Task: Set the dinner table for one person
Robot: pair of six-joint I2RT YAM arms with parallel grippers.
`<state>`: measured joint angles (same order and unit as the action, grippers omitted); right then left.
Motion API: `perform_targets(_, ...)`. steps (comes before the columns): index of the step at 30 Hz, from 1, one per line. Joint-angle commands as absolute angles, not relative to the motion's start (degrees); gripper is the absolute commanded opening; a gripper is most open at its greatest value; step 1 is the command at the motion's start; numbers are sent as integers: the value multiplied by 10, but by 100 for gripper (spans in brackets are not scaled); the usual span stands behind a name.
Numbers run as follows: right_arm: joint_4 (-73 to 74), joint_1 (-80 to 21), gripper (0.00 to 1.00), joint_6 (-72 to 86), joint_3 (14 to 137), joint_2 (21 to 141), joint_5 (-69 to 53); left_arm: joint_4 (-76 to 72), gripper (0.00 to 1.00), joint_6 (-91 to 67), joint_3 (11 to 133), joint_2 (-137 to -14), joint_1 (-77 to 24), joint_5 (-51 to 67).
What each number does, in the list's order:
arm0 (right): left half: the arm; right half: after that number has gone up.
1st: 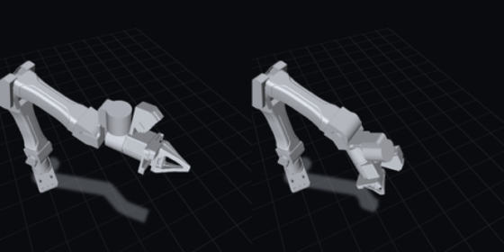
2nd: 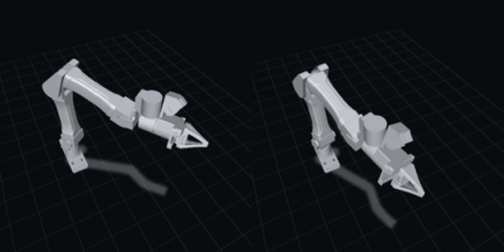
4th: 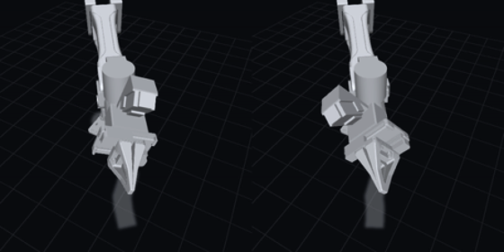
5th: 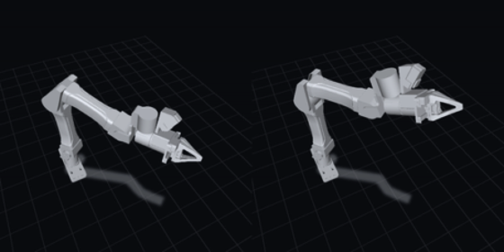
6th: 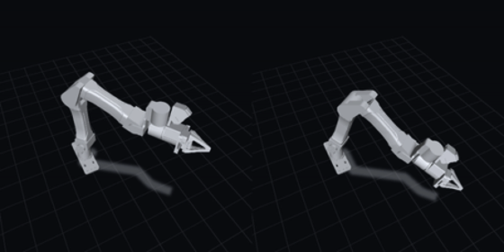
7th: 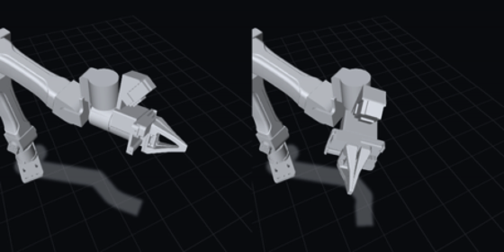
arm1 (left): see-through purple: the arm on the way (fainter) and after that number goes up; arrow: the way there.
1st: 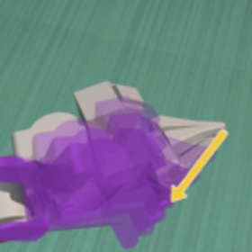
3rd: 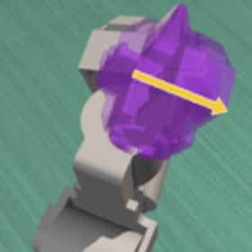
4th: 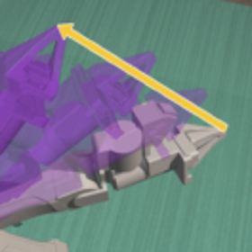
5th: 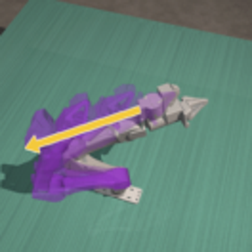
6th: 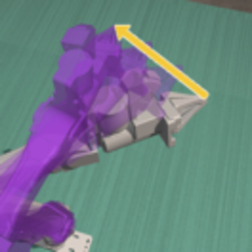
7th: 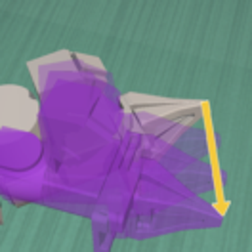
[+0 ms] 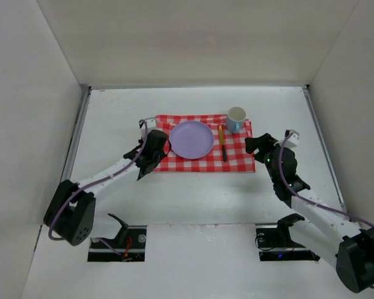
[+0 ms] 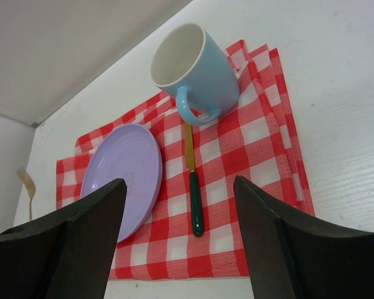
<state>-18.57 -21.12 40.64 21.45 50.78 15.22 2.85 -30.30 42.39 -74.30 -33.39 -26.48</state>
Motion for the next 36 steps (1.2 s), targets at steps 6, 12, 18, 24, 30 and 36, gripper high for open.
perform_targets(6,-222,-224,76,393,228,526,164,-16,5,-233,496,-832,-324,-227)
perform_targets(12,-222,-228,76,389,233,538,156,-24,5,-218,508,-881,-323,-234)
perform_targets(18,-222,-232,76,387,236,547,156,-34,5,-207,515,-918,-310,-236)
perform_targets(24,-224,-234,76,386,239,556,156,-38,6,-207,516,-943,-304,-236)
perform_targets(30,-225,-235,79,383,238,555,157,-42,16,-207,510,-954,-307,-238)
perform_targets(36,-223,-237,82,383,237,549,158,-40,34,-216,497,-926,-304,-243)
